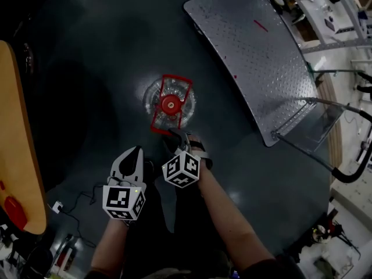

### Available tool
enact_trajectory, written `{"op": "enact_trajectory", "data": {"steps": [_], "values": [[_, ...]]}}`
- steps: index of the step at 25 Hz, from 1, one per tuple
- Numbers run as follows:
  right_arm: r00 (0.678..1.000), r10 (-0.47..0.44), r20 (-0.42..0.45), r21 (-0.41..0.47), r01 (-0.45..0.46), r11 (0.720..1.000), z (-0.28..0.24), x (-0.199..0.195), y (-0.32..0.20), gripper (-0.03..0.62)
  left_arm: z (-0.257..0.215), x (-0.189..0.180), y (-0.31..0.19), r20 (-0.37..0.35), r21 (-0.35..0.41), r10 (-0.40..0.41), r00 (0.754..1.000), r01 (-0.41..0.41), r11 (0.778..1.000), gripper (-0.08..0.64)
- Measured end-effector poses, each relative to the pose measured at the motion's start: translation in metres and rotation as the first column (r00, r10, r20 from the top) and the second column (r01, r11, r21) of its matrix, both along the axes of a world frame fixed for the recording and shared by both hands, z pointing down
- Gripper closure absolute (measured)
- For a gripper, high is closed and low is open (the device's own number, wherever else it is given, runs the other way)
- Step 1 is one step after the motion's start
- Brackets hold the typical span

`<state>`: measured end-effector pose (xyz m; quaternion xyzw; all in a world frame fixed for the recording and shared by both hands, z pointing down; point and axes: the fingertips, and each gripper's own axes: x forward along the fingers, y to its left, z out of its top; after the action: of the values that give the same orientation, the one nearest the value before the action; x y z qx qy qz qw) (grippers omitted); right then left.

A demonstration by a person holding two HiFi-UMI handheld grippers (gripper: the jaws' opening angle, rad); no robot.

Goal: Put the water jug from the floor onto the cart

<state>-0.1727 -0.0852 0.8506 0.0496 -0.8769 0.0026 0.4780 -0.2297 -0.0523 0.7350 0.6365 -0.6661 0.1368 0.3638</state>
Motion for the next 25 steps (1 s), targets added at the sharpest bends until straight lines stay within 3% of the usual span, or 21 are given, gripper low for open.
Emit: {"op": "enact_trajectory", "data": {"steps": [6,13,16,20,25], "values": [[0.994,-0.088,-0.066,0.026,0.09,0.996,0.022,-0.009,-0.006,0.491,0.011,-0.005,0.0,-0.011,-0.019,-0.019,1.0,0.018,1.0,0.558],[0.958,-0.214,-0.191,0.074,0.232,0.97,0.045,-0.012,0.002,0.494,0.019,-0.009,-0.001,-0.019,-0.038,-0.031,0.999,0.03,0.999,0.558],[0.959,-0.213,-0.189,0.084,0.231,0.969,0.043,-0.016,0.0,0.557,0.02,-0.01,-0.001,-0.023,-0.04,-0.032,0.999,0.031,0.999,0.558],[0.973,-0.164,-0.161,0.003,0.167,0.986,0.034,-0.017,0.0,0.56,0.02,-0.011,-0.002,-0.026,-0.042,-0.033,0.999,0.032,0.999,0.558],[0.981,-0.151,-0.126,-0.081,0.141,0.987,0.025,-0.022,-0.003,0.56,0.022,-0.013,-0.007,-0.025,-0.043,-0.033,0.999,0.032,0.999,0.558]]}}
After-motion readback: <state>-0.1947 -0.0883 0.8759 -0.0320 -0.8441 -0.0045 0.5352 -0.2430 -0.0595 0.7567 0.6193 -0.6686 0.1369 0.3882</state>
